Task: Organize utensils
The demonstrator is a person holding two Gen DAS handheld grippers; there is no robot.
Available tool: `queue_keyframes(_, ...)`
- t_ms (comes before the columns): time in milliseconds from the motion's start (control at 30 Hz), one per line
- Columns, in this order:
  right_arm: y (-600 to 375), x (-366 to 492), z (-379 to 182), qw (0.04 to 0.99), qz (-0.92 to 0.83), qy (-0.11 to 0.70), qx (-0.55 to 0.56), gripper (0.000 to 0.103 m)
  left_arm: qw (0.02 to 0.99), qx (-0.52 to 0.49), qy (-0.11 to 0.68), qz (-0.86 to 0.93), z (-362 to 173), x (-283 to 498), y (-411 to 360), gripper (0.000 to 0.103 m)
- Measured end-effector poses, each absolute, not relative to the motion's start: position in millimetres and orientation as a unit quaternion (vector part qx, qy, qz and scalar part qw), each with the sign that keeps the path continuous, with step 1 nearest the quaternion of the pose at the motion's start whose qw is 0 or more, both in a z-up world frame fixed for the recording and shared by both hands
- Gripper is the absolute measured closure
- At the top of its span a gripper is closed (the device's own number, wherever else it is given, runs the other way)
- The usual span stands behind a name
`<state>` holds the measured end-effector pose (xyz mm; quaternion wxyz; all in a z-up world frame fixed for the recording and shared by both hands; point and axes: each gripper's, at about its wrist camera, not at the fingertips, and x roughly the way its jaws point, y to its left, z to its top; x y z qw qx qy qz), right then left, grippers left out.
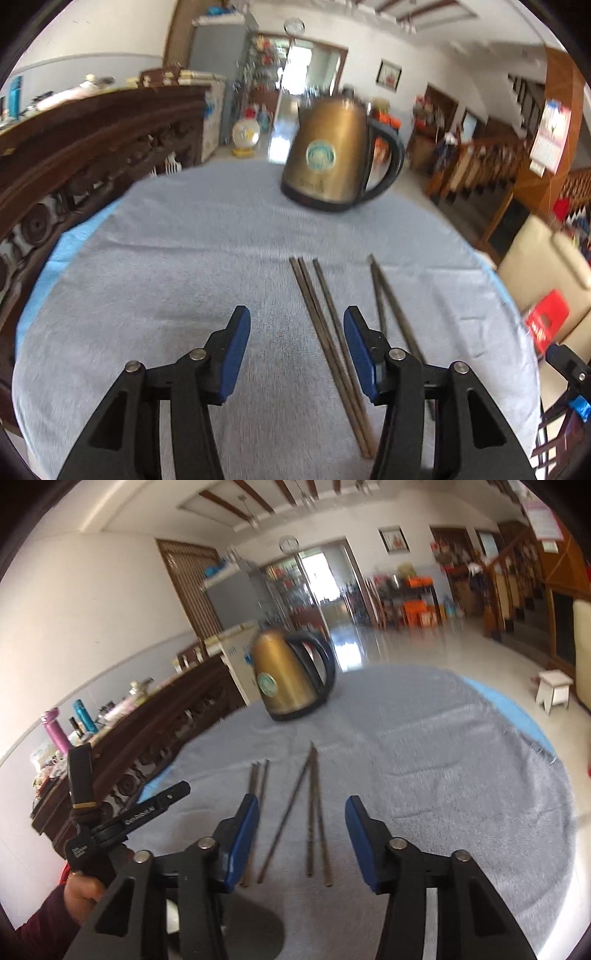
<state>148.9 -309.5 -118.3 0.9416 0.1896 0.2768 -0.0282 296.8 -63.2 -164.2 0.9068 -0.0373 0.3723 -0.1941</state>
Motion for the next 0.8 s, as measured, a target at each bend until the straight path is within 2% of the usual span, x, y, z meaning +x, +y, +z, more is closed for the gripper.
queue_keyframes(267,-349,242,-166,0.893,0.013,0.395,0.217,0.063,0.878,-0.003,0.443,-0.183,-199,363,-94,0.050)
queue_keyframes(567,-350,346,-194,0.870,0.035,0.445,0.208,0.072,0.862,0.037,0.472,-0.178,-218,403,-114,0.050)
queue_keyframes(733,-342,386,-205,0.857,0.047,0.462,0.224,0.073,0.858,0.039,0.475,-0.192,-220,412,-117,0.065)
queue_keyframes(800,-336,398,-211,0.850,0.050,0.475,0.224,0.081,0.859,0.055,0.468,-0.201,-221,410,-119,0.065)
